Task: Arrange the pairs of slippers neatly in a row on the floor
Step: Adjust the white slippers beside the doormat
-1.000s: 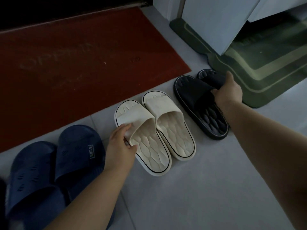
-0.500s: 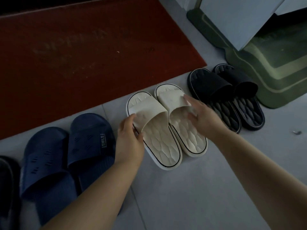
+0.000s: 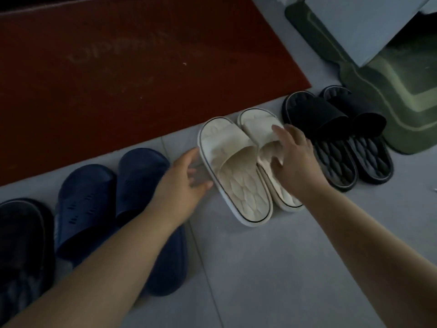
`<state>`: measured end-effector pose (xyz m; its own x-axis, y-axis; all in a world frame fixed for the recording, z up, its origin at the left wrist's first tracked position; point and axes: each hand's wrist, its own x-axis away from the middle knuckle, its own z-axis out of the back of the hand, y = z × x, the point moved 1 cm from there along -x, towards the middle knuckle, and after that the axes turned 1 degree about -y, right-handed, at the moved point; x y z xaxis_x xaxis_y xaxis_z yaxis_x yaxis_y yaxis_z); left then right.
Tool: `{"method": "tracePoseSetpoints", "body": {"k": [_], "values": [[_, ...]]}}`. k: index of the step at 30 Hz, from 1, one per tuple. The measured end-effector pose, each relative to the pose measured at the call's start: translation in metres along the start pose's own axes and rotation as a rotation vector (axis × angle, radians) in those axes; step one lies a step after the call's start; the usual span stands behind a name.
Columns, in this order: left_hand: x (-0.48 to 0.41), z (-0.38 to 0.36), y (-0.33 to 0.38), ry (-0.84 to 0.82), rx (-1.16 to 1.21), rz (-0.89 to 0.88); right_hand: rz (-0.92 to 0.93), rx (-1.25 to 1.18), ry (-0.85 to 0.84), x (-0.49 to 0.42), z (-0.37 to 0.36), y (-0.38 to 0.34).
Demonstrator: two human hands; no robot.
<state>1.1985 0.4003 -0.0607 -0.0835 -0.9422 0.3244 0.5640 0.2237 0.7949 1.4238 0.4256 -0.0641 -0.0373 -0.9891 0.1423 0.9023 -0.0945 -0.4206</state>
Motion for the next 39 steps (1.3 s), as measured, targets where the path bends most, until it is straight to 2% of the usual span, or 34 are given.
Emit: {"method": "tracePoseSetpoints", "body": {"k": [2,4,5,8,10,12,16,22,25,28,31,33,35,37,39], "values": [[0.021,0.041,-0.018,0.075,-0.073,-0.053,0.207,-0.082,-0.014,0.025,-0.014,-0.038],[0.043,0.084,-0.045,0.176,-0.210,-0.018,0.388,-0.155,-0.170,0.050,-0.034,-0.075],[0.054,0.104,-0.060,0.213,-0.263,0.042,0.422,-0.169,-0.268,0.059,-0.045,-0.090],[0.086,0.139,-0.092,0.160,-0.340,0.217,0.365,-0.224,-0.493,0.064,-0.073,-0.117],[0.100,0.143,-0.105,0.036,-0.366,0.220,0.297,-0.255,-0.565,0.057,-0.082,-0.125],[0.103,0.140,-0.111,-0.033,-0.329,0.222,0.265,-0.264,-0.564,0.052,-0.089,-0.129],[0.091,0.129,-0.115,0.119,-0.275,0.193,0.248,-0.265,-0.452,0.045,-0.092,-0.123],[0.079,0.116,-0.112,0.148,-0.256,0.162,0.295,-0.197,-0.430,0.029,-0.085,-0.106],[0.081,0.114,-0.110,0.161,-0.231,0.200,0.299,-0.191,-0.413,0.025,-0.087,-0.109],[0.093,0.122,-0.104,0.165,-0.164,0.318,0.277,-0.172,-0.411,0.027,-0.086,-0.113],[0.126,0.152,-0.100,0.179,-0.156,0.382,0.304,-0.069,-0.269,0.044,-0.078,-0.125],[0.154,0.188,-0.105,0.160,-0.191,0.387,0.356,-0.135,-0.197,0.063,-0.073,-0.145],[0.183,0.232,-0.120,0.076,-0.277,0.398,0.431,-0.215,-0.263,0.080,-0.074,-0.175],[0.211,0.277,-0.149,-0.023,-0.456,0.446,0.537,-0.233,-0.403,0.092,-0.080,-0.206],[0.231,0.317,-0.190,-0.020,-0.586,0.476,0.683,-0.164,-0.579,0.101,-0.086,-0.234]]}}
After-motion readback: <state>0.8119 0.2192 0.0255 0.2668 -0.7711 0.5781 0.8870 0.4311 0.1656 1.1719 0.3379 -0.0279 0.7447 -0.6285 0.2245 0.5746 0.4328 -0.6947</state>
